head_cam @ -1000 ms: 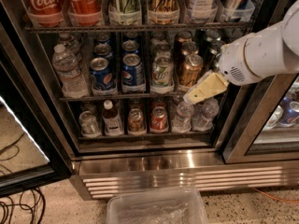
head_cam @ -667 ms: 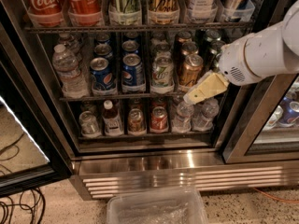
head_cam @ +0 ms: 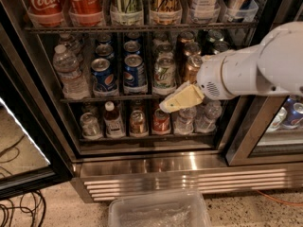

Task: Pick 7up can from middle shelf of fridge

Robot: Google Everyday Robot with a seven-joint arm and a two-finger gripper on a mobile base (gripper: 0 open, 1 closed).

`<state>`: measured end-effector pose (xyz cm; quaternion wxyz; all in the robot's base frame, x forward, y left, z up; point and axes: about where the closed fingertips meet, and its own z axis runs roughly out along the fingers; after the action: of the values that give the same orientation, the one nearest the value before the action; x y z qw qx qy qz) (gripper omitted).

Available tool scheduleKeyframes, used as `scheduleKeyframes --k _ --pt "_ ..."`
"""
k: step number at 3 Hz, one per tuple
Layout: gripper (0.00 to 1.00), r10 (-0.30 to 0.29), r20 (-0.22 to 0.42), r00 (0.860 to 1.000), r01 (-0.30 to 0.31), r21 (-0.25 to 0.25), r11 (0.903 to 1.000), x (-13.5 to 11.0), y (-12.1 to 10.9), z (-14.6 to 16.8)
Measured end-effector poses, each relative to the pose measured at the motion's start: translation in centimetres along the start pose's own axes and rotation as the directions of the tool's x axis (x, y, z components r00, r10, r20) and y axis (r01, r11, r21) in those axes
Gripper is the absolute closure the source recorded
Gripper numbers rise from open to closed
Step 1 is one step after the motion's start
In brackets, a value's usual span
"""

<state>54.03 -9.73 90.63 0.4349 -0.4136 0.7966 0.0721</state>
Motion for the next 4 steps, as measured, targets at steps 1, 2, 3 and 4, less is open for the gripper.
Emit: scheduleKeyframes --k 1,2,3,4 --pt "0.00 0.063 0.095 0.994 -0.065 0.022 0.9977 -1.6 1.9 0.9" --pt "0.00 0.144 0.140 0.980 -0.148 0.024 0.9887 -2.4 3.8 1.4" --pt "0.00 0.144 0.140 0.980 -0.148 0.024 0.9886 -2.4 3.8 1.4" --pt "0.00 0.161 0.160 0.974 -0.166 0.017 0.9860 -2.3 4.9 2.4"
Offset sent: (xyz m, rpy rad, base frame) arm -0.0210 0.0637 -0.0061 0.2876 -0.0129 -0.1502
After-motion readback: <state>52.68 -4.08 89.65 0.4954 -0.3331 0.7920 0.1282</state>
